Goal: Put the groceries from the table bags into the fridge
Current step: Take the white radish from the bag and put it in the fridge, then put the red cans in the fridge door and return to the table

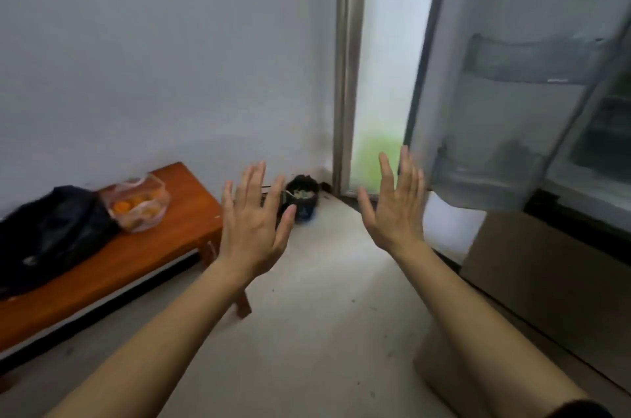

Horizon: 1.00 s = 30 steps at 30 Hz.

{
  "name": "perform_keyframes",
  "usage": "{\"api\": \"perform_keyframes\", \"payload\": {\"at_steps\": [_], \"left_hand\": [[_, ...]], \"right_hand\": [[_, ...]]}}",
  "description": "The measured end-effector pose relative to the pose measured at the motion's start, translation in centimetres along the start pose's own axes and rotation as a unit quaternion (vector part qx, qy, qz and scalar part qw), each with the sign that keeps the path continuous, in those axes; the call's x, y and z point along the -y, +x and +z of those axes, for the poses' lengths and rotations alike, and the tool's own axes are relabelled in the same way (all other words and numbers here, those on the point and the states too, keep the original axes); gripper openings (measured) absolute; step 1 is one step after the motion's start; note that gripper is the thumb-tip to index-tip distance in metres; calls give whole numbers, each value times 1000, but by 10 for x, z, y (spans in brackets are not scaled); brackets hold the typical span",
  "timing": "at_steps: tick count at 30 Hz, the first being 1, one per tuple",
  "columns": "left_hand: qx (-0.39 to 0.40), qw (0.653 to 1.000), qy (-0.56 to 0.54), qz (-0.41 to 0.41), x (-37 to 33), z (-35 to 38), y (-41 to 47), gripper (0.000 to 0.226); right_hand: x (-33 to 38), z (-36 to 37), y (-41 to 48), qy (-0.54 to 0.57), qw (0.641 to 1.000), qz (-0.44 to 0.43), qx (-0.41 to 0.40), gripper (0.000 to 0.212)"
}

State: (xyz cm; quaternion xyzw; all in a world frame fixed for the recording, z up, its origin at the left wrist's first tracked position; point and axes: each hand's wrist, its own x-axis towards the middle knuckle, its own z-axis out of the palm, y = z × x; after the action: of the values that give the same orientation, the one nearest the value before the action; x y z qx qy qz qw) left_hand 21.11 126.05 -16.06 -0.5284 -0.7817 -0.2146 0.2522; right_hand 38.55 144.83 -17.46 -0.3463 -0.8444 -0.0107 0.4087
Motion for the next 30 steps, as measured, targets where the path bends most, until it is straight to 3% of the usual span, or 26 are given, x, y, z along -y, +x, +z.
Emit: {"api": "perform_keyframes", "payload": {"at_steps": [4,10,16,21,30], "left_hand": [[35,991,88,-91,118,-39,-59,61],[45,965,126,-228,226,-55,-117,64],[103,943,166,-268,328,-30,-120,67],[173,916,182,-312,416,-8,-86,76],[196,889,190,-368,544,-3,-56,77]], "right_hand": [[121,63,0,48,994,-77,54,70],[248,149,-3,95,976,-156,121,71],[327,251,15,135,958,-186,169,71],[381,336,64,172,947,-163,215,62],[482,445,142,207,920,-181,279,57]]}}
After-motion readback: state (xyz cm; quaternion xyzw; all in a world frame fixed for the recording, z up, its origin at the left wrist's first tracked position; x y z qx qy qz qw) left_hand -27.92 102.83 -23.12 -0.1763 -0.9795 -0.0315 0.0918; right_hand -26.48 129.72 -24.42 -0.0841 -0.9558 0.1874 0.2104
